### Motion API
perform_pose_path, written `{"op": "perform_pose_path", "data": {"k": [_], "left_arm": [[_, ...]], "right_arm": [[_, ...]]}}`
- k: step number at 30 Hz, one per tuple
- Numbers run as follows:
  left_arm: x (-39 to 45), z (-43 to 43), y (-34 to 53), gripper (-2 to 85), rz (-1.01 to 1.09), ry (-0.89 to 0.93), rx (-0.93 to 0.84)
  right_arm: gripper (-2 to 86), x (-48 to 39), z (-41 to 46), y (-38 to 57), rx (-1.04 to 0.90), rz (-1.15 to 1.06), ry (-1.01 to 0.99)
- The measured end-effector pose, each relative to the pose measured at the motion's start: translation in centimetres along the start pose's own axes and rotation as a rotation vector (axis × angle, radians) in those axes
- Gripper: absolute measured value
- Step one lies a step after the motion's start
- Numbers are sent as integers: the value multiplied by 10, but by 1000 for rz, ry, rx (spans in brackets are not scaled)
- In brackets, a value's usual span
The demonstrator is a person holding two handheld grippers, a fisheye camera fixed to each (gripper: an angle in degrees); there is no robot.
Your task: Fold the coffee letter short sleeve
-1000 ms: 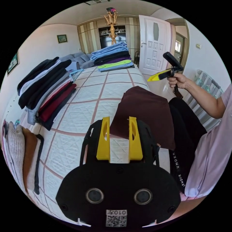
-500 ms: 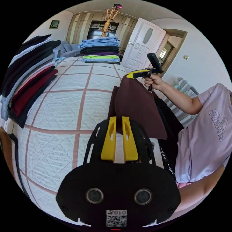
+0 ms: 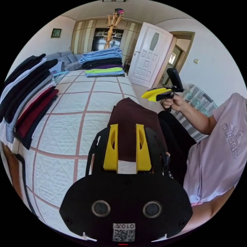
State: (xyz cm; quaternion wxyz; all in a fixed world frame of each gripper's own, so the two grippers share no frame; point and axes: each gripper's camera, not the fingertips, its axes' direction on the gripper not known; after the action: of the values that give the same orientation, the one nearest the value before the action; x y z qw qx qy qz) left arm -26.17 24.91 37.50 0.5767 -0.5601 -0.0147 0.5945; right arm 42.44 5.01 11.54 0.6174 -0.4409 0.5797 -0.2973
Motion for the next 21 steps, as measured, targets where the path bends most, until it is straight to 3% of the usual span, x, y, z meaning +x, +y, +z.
{"op": "perform_pose_path", "data": {"k": [4, 7, 12, 16, 21], "left_arm": [[-39, 60, -7, 107, -153, 39, -141], [-48, 47, 4, 119, -263, 71, -77], [16, -8, 49, 142, -225, -171, -79], [71, -27, 113, 152, -321, -58, -62], [88, -2, 181, 163, -647, 212, 57]], "right_arm": [[97, 18, 57, 2, -177, 103, 14], [95, 30, 45, 2, -160, 158, -64], [99, -24, -8, 28, -46, -73, 10], [111, -89, -4, 72, -76, -251, 78], [113, -99, 13, 110, -109, -178, 103]]}}
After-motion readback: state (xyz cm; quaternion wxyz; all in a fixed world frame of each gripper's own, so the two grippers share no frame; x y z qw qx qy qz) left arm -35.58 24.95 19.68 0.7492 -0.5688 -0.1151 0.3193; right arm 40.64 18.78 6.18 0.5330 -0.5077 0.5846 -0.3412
